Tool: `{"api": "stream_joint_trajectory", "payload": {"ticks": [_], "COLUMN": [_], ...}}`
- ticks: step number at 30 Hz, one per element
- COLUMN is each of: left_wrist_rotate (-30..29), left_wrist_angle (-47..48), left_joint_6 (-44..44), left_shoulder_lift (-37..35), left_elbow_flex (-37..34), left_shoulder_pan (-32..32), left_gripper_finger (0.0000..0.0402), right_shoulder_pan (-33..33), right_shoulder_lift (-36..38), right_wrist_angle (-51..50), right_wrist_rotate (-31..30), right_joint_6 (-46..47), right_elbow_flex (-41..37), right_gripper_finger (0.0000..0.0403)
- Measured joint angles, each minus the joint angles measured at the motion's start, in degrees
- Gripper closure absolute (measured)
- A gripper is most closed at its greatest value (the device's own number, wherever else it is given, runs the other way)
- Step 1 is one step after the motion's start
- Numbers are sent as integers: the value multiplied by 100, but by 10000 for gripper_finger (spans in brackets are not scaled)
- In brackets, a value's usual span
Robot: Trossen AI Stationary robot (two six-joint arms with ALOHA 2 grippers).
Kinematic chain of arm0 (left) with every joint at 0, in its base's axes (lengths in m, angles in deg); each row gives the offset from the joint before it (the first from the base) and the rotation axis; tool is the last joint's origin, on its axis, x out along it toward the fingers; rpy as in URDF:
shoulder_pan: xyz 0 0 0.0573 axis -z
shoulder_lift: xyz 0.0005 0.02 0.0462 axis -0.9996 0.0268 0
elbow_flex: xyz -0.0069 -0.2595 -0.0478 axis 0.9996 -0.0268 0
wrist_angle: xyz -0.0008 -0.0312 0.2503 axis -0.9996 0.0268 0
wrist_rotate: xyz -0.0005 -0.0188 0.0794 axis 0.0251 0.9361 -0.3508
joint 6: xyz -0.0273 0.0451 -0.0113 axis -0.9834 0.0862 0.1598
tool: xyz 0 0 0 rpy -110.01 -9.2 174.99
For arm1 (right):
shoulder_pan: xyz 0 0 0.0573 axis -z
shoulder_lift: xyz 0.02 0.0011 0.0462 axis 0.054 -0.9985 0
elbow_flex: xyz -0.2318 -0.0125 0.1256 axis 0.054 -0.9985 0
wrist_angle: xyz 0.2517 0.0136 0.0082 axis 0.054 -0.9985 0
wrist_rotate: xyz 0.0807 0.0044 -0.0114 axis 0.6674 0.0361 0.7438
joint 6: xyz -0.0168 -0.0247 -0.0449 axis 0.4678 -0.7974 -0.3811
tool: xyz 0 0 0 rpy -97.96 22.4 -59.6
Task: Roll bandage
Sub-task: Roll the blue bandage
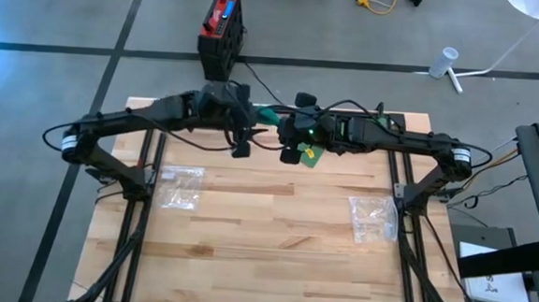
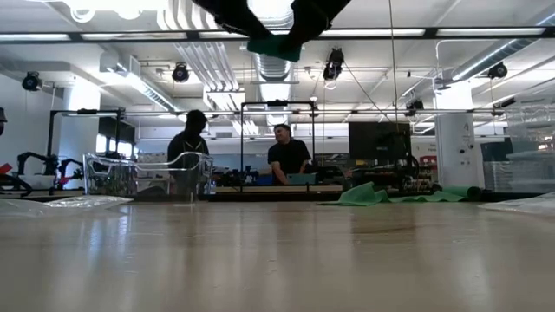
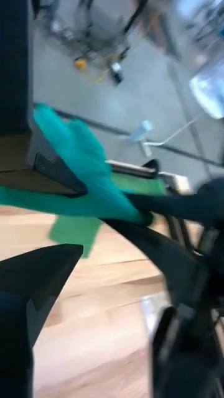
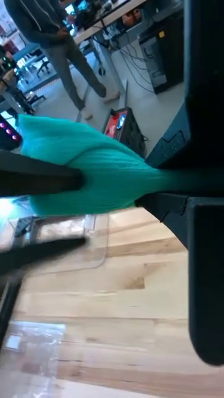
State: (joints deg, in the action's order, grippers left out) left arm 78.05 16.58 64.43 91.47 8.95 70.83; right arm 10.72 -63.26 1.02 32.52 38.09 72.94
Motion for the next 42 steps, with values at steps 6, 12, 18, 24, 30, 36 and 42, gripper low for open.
{"api": "stream_joint_trajectory", "payload": {"ticks": [6,12,18,24,30,36,42], "left_wrist_rotate": [-224,1143,1089,-466,-447,-505,995], "left_wrist_angle": [406,319,-191,-143,417,773,697], "left_joint_6": [-71,264,-733,-918,-756,-534,-272], "left_shoulder_lift": [-281,-436,-105,118,-94,-469,-606], "left_elbow_flex": [87,73,-3,41,71,54,49], "left_shoulder_pan": [-44,84,128,-33,-80,-79,196], "left_gripper_finger": [253,230,224,227,216,185,157], "right_shoulder_pan": [-27,-42,-78,-169,-224,-338,-329], "right_shoulder_lift": [11,-2,-7,-37,-35,-15,-15], "right_wrist_angle": [-36,-71,-77,-161,-351,-476,-503], "right_wrist_rotate": [20,87,76,2,29,86,46], "right_joint_6": [-57,-69,-119,-104,106,104,79], "right_elbow_flex": [2,2,2,-4,-4,4,2], "right_gripper_finger": [380,380,380,380,380,380,380]}}
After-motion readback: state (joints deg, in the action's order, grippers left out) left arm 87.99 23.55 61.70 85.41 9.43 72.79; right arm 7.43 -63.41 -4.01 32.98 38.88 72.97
